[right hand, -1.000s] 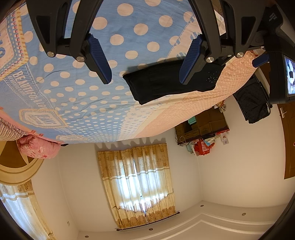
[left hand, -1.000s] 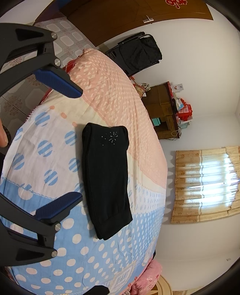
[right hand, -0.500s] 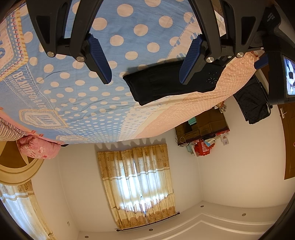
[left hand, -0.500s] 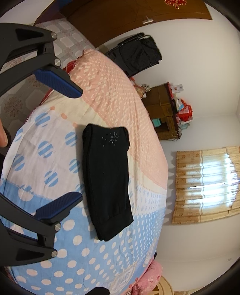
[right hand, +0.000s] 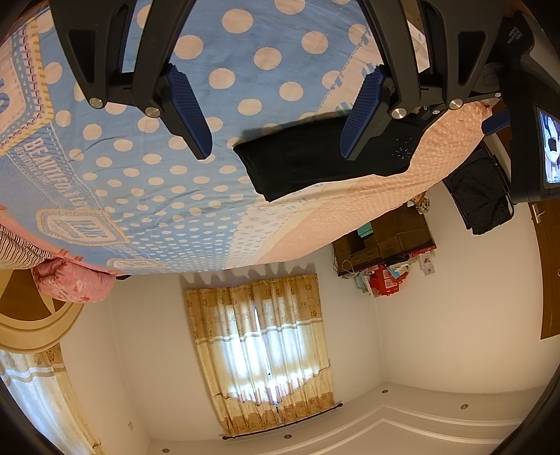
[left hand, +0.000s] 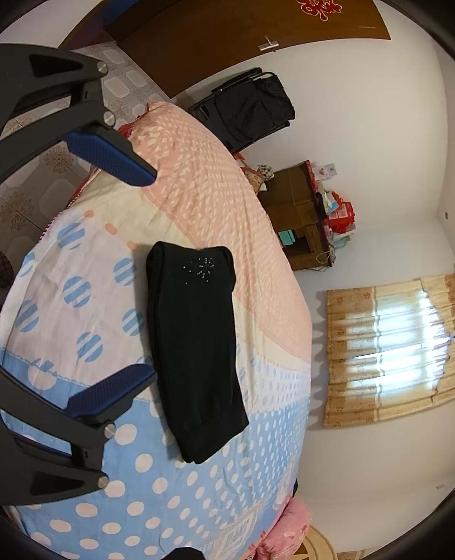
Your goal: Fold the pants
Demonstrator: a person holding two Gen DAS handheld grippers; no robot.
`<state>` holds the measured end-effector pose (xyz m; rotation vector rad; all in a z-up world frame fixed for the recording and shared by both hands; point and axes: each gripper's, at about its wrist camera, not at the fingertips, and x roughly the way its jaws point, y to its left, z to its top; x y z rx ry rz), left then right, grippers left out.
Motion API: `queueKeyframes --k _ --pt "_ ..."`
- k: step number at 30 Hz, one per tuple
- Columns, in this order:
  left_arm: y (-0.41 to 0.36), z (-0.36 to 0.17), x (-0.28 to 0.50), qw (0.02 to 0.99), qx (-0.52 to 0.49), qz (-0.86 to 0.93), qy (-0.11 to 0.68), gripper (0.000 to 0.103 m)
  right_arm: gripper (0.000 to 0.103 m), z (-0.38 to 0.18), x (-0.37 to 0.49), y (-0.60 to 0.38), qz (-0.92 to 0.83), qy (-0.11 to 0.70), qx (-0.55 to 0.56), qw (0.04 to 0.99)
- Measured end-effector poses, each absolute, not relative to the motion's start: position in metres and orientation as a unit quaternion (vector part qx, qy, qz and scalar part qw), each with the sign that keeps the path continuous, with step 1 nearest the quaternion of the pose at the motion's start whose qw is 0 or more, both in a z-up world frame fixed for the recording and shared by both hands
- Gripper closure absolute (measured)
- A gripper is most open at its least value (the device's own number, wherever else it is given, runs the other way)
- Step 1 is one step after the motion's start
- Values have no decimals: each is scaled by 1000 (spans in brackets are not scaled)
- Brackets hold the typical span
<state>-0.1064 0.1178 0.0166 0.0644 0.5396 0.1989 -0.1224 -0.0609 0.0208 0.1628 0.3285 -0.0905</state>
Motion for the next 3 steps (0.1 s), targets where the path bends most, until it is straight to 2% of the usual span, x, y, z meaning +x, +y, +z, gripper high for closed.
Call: queueKeyframes --k 3 --pt "117 17 -106 958 28 96 267 0 26 20 -122 -62 -45 164 81 982"
